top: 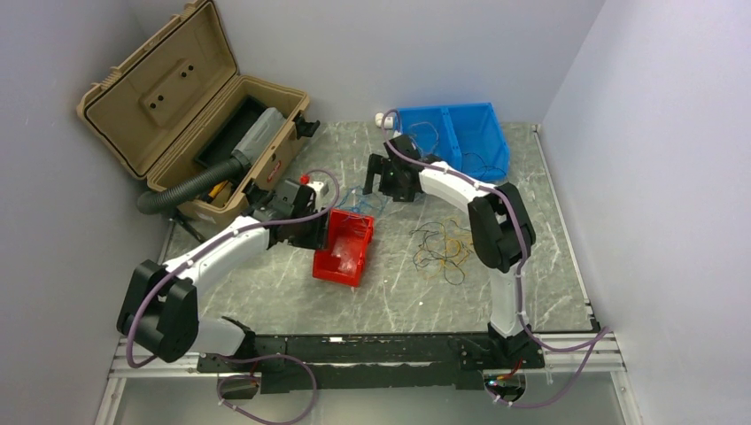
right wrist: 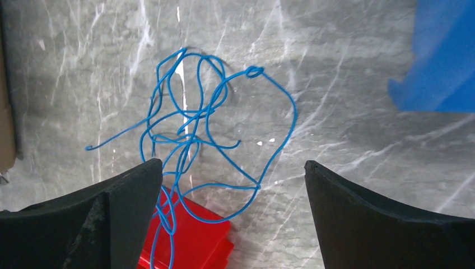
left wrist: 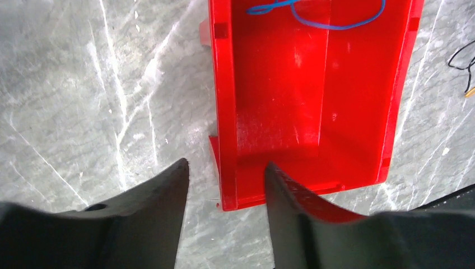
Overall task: Untangle the cables
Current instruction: Pick up the cable at the center of the board.
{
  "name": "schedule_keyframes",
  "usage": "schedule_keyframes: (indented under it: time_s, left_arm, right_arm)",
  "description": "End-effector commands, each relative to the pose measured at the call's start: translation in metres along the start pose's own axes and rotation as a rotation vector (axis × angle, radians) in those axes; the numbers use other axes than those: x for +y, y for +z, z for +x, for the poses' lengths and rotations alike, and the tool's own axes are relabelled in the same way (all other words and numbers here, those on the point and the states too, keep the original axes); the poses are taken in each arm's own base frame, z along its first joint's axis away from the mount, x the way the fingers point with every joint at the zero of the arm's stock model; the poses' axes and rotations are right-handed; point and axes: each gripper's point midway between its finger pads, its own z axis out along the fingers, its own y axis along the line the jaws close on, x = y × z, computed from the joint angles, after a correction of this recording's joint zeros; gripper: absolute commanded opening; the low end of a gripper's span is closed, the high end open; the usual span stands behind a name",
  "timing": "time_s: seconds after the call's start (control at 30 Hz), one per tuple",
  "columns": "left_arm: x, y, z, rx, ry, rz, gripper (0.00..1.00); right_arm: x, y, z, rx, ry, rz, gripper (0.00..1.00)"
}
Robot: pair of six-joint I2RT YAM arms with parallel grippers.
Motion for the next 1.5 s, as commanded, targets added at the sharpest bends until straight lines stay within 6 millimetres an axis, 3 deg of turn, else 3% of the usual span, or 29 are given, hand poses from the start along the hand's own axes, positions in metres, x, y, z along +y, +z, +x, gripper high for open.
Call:
schedule_keyframes:
  time_s: [0.0, 0.27, 0.43, 0.63, 0.67, 0.7, 0.77, 0.83, 0.9, 0.93, 1.2, 1.47]
  left_arm:
    - [0.000, -0.014, 0.010, 0.001, -0.005, 0.005, 0.62]
    - [0.005, -0.044, -0.001, -0.100, -0.019, -0.020, 0.82]
    - [0.011, -0.059, -0.012, -0.164, -0.061, -0.010, 0.87]
    - [0.024, -0.077, -0.016, -0.212, -0.086, -0.036, 0.92]
    - [0.025, -0.077, -0.015, -0.211, -0.088, -0.040, 0.92]
    - [0.027, -0.078, -0.015, -0.211, -0.089, -0.045, 0.92]
    - [0.030, -0.079, -0.014, -0.209, -0.093, -0.048, 0.92]
    - [0.031, -0.081, -0.013, -0.213, -0.097, -0.051, 0.92]
    - [0.033, -0.083, -0.014, -0.222, -0.096, -0.055, 0.92]
    - [0.033, -0.084, -0.014, -0.223, -0.097, -0.055, 0.92]
    - [0.035, -0.087, -0.015, -0.233, -0.102, -0.053, 0.92]
    - [0.035, -0.089, -0.013, -0.240, -0.109, -0.050, 0.92]
  right_arm:
    - [0.022, 0.001, 0.002, -0.003, 0.002, -0.062, 1.00]
    - [0.031, 0.001, 0.023, 0.021, -0.057, -0.044, 1.00]
    - [0.032, 0.022, 0.039, 0.057, -0.108, 0.014, 1.00]
    - [0.012, 0.046, 0.058, 0.096, -0.183, 0.157, 1.00]
    - [0.011, 0.047, 0.061, 0.103, -0.191, 0.163, 0.96]
    - [0.010, 0.049, 0.063, 0.106, -0.192, 0.166, 0.85]
    - [0.013, 0.046, 0.062, 0.098, -0.193, 0.151, 0.54]
    - [0.026, 0.037, 0.053, 0.071, -0.200, 0.097, 0.24]
    - [0.043, 0.025, 0.039, 0.039, -0.210, 0.050, 0.04]
    - [0.051, 0.018, 0.032, 0.026, -0.218, 0.029, 0.00]
    - [0.105, -0.060, -0.023, -0.136, -0.248, -0.133, 0.00]
    - [0.138, -0.131, -0.026, -0.206, -0.323, -0.300, 0.00]
